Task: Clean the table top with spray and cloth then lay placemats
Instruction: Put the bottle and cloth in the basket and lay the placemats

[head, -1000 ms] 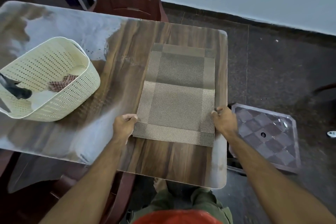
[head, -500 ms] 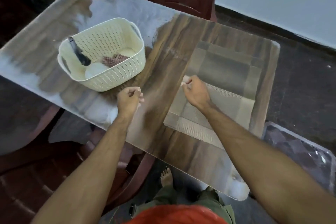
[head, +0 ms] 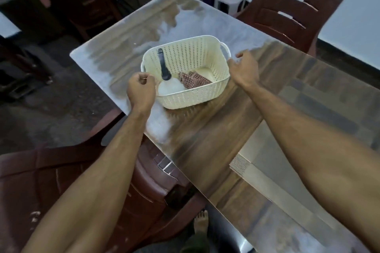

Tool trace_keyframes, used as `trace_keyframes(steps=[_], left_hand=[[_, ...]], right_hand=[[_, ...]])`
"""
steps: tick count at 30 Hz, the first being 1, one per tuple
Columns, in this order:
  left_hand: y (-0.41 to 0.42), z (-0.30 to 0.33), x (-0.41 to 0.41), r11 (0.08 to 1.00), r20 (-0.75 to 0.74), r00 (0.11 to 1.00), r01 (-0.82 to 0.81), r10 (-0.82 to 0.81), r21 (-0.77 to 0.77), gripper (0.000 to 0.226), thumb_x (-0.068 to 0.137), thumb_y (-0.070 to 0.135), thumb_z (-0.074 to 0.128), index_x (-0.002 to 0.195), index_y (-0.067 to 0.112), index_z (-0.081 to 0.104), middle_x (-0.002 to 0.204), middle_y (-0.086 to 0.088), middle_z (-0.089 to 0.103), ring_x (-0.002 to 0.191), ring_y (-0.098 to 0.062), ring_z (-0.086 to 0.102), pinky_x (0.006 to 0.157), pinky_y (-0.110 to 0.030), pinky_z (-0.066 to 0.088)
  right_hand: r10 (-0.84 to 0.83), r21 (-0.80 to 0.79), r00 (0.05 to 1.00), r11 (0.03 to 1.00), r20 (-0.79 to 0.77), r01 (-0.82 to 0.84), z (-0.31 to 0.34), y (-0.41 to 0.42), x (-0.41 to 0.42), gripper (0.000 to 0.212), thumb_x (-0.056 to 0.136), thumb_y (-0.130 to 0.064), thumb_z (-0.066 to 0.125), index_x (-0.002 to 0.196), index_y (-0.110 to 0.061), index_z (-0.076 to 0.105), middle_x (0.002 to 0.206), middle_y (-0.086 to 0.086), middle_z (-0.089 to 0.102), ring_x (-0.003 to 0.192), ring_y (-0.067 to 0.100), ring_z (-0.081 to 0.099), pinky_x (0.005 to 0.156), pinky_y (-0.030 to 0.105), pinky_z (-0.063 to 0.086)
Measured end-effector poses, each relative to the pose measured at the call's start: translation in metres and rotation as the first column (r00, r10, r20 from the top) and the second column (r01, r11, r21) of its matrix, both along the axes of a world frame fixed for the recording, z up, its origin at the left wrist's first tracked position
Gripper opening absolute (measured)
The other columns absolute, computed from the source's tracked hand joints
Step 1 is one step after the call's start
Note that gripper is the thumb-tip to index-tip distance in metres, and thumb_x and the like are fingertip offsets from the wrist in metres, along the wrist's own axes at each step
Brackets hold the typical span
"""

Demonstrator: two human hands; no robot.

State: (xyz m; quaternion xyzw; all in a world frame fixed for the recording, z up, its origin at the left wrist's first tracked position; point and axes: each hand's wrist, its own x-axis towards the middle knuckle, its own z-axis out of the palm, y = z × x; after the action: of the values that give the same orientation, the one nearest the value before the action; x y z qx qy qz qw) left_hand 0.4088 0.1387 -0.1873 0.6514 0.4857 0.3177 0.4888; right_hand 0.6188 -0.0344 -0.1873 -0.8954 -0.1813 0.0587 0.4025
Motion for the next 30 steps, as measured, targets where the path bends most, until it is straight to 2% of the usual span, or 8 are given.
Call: trace_keyframes(steps=[4,8,11,14,17,20,24,30], left_hand=[[0.024,-0.003,0.010,0.997,-0.085,0.993,-0.082,0.081,-0.006,0.013,0.092,0.016,0.053,0.098,0.015,0.064,0.096,0.001,0.067,0.086,-0.013,0.061,0.059,-0.011,0.044],[0.039,-0.011,0.018,0.994,-0.135,0.987,-0.098,0.090,-0.057,0.011,0.094,0.014,0.048,0.101,0.016,0.057,0.100,0.000,0.063,0.092,-0.018,0.059,0.074,-0.028,0.048],[0.047,-0.017,0.025,0.991,-0.131,0.991,-0.053,0.036,-0.127,0.012,0.098,0.009,0.045,0.105,0.013,0.054,0.103,-0.004,0.063,0.092,-0.015,0.056,0.063,-0.020,0.042],[0.048,-0.021,0.028,0.989,-0.128,0.991,0.017,-0.035,-0.144,0.019,0.103,0.012,0.043,0.111,0.005,0.059,0.084,0.000,0.063,0.079,-0.011,0.054,0.060,-0.021,0.040],[0.048,-0.022,0.029,0.990,-0.102,0.994,0.024,-0.038,-0.141,0.021,0.105,0.016,0.043,0.109,0.006,0.060,0.076,0.003,0.061,0.073,-0.009,0.054,0.064,-0.024,0.043],[0.041,-0.018,0.024,0.985,-0.079,0.996,0.033,-0.047,-0.167,0.024,0.105,0.015,0.043,0.118,0.003,0.059,0.076,0.002,0.059,0.066,-0.007,0.052,0.053,-0.012,0.044],[0.023,-0.003,0.015,0.981,-0.020,0.999,0.023,-0.027,-0.193,0.024,0.103,0.017,0.046,0.117,0.005,0.062,0.070,0.002,0.053,0.060,-0.009,0.047,0.051,-0.015,0.042],[-0.032,0.024,0.007,0.963,0.013,0.994,0.105,-0.105,-0.248,0.017,0.103,0.022,0.048,0.097,0.009,0.058,0.069,0.001,0.051,0.059,-0.011,0.044,0.057,-0.024,0.037]], right_hand=[[0.012,-0.070,1.000,0.997,-0.022,-0.013,-0.003,0.024,0.020,0.049,0.093,-0.037,0.060,0.129,-0.005,0.050,0.129,0.016,0.058,0.120,0.031,0.054,0.098,0.036,0.042],[0.024,-0.120,0.994,0.992,-0.107,-0.037,-0.010,0.035,0.029,0.041,0.096,-0.030,0.058,0.128,-0.007,0.047,0.124,0.011,0.060,0.110,0.026,0.057,0.080,0.028,0.038],[-0.007,-0.097,0.989,0.995,-0.147,-0.007,-0.012,0.041,0.034,0.038,0.097,-0.030,0.057,0.127,-0.008,0.050,0.124,0.009,0.060,0.108,0.023,0.056,0.079,0.025,0.037],[-0.035,-0.081,0.984,0.996,-0.175,0.021,-0.010,0.049,0.041,0.031,0.096,-0.026,0.058,0.120,-0.006,0.059,0.118,0.012,0.067,0.108,0.026,0.063,0.082,0.029,0.046],[-0.044,-0.088,0.980,0.996,-0.196,0.027,-0.007,0.051,0.043,0.025,0.093,-0.020,0.060,0.109,-0.002,0.067,0.107,0.013,0.070,0.098,0.028,0.067,0.085,0.040,0.055],[-0.035,-0.016,0.959,0.999,-0.281,0.032,-0.003,0.044,0.041,0.022,0.096,-0.018,0.058,0.098,0.002,0.068,0.083,0.011,0.069,0.072,0.023,0.068,0.073,0.040,0.058],[-0.057,0.059,0.918,0.994,-0.393,0.087,0.010,0.017,0.031,0.025,0.097,-0.033,0.059,0.092,-0.008,0.062,0.070,0.002,0.058,0.049,0.011,0.053,0.051,0.027,0.043],[-0.079,0.145,0.883,0.976,-0.463,0.163,0.030,-0.062,0.000,0.038,0.099,-0.031,0.053,0.064,-0.018,0.050,0.058,-0.003,0.043,0.045,0.010,0.033,0.037,0.021,0.025]])
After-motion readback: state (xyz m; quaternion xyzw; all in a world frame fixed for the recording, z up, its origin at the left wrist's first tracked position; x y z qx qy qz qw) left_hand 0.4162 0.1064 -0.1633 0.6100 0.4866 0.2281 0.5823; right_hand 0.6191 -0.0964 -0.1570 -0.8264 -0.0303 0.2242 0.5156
